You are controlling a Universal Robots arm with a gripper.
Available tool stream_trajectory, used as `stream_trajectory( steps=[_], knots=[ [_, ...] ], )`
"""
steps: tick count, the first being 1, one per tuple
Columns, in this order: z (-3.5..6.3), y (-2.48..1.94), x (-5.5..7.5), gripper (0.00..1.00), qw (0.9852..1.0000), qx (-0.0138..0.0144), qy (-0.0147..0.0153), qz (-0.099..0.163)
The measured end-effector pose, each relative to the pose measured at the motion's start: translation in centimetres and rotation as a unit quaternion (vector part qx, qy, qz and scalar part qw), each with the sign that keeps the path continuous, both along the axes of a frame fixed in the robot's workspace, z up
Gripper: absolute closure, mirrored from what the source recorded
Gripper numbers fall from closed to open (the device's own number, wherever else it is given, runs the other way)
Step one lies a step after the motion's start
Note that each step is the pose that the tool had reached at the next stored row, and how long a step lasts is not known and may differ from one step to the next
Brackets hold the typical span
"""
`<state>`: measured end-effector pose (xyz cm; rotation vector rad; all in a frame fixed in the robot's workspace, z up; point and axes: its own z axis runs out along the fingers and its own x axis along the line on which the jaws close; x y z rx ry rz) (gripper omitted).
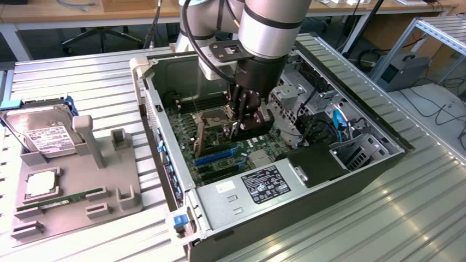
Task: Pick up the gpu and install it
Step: 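Insert the gpu into the slot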
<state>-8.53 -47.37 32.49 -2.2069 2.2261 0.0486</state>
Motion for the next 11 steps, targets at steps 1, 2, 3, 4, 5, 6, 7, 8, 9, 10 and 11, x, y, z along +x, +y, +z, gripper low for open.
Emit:
stream_trajectory(
  steps=[1, 2, 3, 4, 5, 6, 7, 8, 9, 10, 11],
  knots=[
    [-0.01, 0.00, -0.05, 0.73, 1.0000, 0.0000, 0.0000, 0.000],
    [-0.02, 0.00, -0.10, 0.73, 1.0000, 0.0000, 0.0000, 0.000],
    [-0.04, 0.00, -0.14, 0.73, 1.0000, 0.0001, 0.0000, 0.000],
    [-0.04, 0.00, -0.19, 0.73, 1.0000, 0.0001, 0.0000, 0.000],
    [-0.05, 0.00, -0.23, 0.73, 1.0000, 0.0000, 0.0000, 0.000],
    [-0.06, 0.00, -0.27, 0.73, 1.0000, 0.0000, 0.0000, 0.000],
    [-0.07, 0.00, -0.31, 0.73, 1.0000, 0.0001, 0.0000, 0.000],
    [-0.08, 0.00, -0.35, 0.73, 1.0000, 0.0000, 0.0000, 0.000],
    [-0.09, 0.00, -0.39, 0.73, 1.0000, 0.0000, 0.0000, 0.000],
    [-0.10, 0.00, -0.42, 0.73, 1.0000, 0.0000, 0.0000, 0.000],
    [-0.11, 0.00, -0.46, 0.73, 1.0000, 0.0000, 0.0000, 0.000]
  ],
)
